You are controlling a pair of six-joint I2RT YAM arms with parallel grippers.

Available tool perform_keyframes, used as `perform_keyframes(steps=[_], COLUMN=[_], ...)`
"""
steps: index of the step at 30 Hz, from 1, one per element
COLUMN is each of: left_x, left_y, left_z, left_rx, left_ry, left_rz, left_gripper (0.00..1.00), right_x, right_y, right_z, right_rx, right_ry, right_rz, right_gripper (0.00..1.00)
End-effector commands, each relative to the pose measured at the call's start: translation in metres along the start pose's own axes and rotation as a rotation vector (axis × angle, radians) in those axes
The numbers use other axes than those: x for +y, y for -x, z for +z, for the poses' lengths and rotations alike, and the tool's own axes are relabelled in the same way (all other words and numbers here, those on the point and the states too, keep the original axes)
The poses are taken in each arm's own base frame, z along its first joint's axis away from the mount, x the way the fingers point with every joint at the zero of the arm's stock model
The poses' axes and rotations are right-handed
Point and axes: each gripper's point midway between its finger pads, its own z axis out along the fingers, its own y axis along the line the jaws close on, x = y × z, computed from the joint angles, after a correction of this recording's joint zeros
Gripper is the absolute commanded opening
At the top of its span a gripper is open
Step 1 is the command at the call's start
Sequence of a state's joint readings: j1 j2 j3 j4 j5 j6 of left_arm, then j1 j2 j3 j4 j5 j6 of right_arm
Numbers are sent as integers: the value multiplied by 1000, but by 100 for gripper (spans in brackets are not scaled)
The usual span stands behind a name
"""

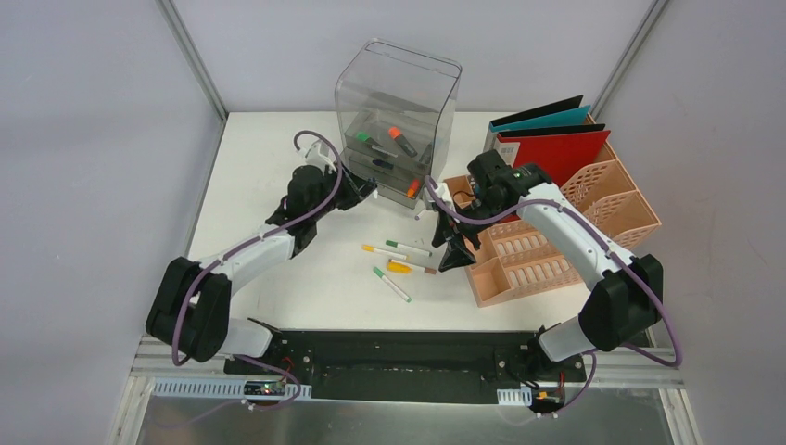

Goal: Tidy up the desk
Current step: Place the stationery in the drawer.

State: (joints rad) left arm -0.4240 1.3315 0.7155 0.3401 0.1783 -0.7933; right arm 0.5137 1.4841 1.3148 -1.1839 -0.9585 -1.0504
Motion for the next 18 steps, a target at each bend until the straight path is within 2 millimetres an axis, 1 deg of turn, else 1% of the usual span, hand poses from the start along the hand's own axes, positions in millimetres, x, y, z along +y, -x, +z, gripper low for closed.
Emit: perform_keyframes(steps=[1,4,6,7,8,11,12,16,18], left_x=[-18,-4,-1,0,1,0,0,-1,-4], left_y=[54,62,68,69,70,73,74,79,82], left_z=[19,35,46,51,55,65,66,63,56], left_rx=[-148,-145,-138,-130,-118,-92,-87,-109,-126], left_ry=[-16,47,74,86,93,107,107,83,65], left_rz=[-167,-291,-361,-383,-392,-386,-384,-380,-371], left_gripper=[0,0,0,3,10,36,42,55,57], right_x=[1,1,0,1,1,1,1,0,0], right_y=[15,15,14,14,14,14,14,12,12], right_z=[-2,-2,-1,-2,-2,-2,-2,-2,-1], right_rx=[-35,-32,-29,-29,-28,-26,-25,-22,-20], right_ry=[10,10,10,8,7,5,5,5,6], right_rz=[-66,-69,-68,-70,-70,-73,-73,-72,-71], right_gripper=[68,68,68,68,68,68,68,68,68])
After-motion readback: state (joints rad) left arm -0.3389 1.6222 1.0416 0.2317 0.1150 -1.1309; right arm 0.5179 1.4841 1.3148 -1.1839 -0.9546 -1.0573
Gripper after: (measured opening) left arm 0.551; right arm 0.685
